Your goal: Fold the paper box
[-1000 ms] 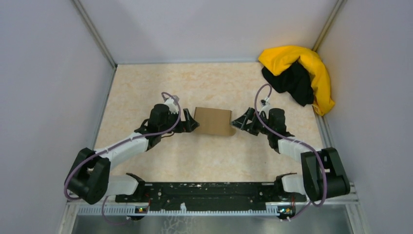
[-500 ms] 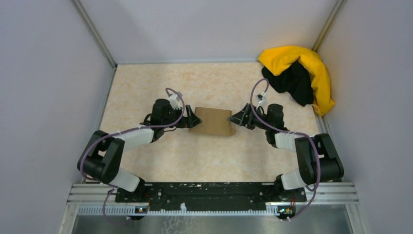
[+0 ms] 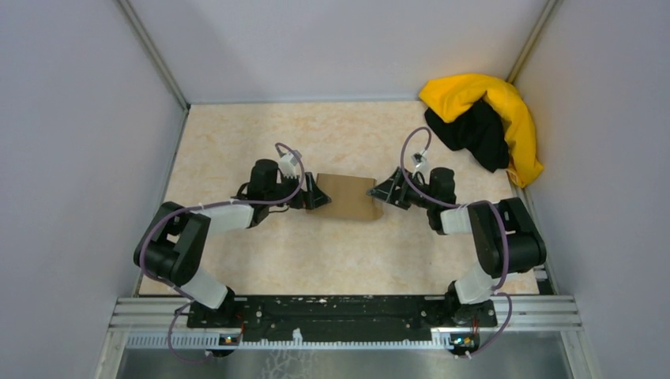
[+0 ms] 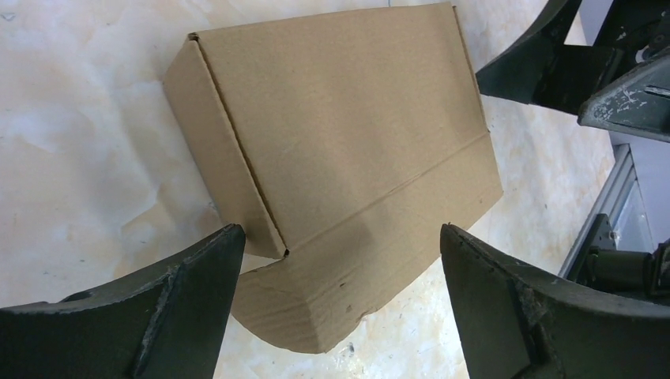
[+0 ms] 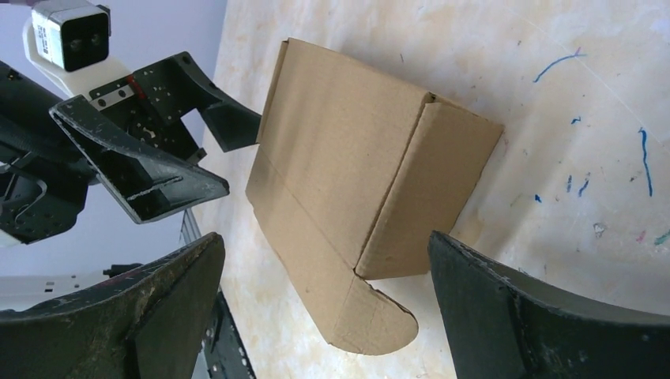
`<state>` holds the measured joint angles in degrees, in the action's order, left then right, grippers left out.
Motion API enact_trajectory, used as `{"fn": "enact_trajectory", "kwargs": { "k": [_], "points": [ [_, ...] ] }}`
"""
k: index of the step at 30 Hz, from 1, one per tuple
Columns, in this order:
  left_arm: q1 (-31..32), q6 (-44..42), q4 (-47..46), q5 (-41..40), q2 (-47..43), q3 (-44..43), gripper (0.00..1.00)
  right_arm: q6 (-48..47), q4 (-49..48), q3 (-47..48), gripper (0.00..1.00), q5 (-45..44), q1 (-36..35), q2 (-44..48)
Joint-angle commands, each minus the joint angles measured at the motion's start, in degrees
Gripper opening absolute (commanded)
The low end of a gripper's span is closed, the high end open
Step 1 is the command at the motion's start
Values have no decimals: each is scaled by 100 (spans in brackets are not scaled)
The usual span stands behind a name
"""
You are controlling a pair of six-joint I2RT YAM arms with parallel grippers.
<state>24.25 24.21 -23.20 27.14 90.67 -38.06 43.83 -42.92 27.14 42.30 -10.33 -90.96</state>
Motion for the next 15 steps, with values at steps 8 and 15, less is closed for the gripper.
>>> {"fn": "enact_trajectory", "kwargs": {
  "k": [8,15],
  "points": [
    [-29,158,-762,491,29,285,99,250,-683,287,99,472,23,-180],
    [-26,225,-782,549,9,329,99,254,-692,137,99,530,22,-169]
  ]
}}
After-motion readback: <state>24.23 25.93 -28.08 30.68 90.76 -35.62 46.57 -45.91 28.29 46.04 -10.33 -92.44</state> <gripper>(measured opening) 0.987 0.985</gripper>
